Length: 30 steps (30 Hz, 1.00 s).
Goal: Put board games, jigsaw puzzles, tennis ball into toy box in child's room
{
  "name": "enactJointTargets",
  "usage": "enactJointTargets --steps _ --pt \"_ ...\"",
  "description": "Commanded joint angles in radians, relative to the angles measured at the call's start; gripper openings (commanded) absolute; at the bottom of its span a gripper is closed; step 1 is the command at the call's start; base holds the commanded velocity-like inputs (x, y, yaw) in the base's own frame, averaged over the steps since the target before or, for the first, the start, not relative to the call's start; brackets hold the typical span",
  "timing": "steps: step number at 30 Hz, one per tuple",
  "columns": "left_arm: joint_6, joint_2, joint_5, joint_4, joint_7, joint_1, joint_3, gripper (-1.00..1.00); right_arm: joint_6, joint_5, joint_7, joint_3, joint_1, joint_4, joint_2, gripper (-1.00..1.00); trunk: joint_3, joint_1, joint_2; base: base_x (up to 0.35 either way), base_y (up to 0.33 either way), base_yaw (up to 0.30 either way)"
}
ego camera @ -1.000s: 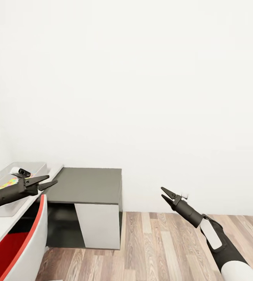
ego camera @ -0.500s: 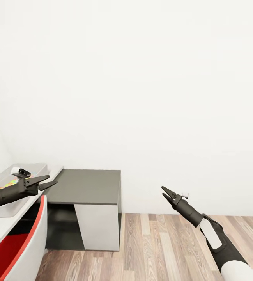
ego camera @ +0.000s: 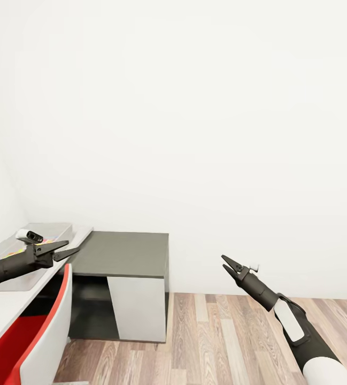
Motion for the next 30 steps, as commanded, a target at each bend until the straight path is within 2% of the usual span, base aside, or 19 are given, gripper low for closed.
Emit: enactJointTargets --steps 1,10,18,30 --pt "0.011 0.000 -0.001 0.000 -0.004 0.000 0.000 1.00 0.008 -0.006 0.001 0.000 0.000 0.001 0.000 1.00 0.000 0.000 -0.001 -0.059 0.000 0.019" --pt "0.010 -0.002 -0.001 0.000 -0.004 0.000 -0.001 1.00 0.012 -0.007 -0.001 0.000 0.000 0.002 0.000 1.00 0.001 0.000 -0.001 -0.200 0.000 -0.036" --pt "0.009 -0.002 -0.001 0.000 -0.004 0.000 -0.001 1.00 0.011 -0.008 -0.002 -0.001 0.000 0.002 0.000 1.00 0.001 0.000 -0.001 -0.286 -0.007 -0.252" --pt "0.009 -0.003 -0.001 0.000 -0.004 0.000 0.000 1.00 0.008 -0.007 -0.001 -0.001 0.000 0.008 0.000 1.00 0.001 0.000 -0.001 -0.251 -0.107 -0.277"
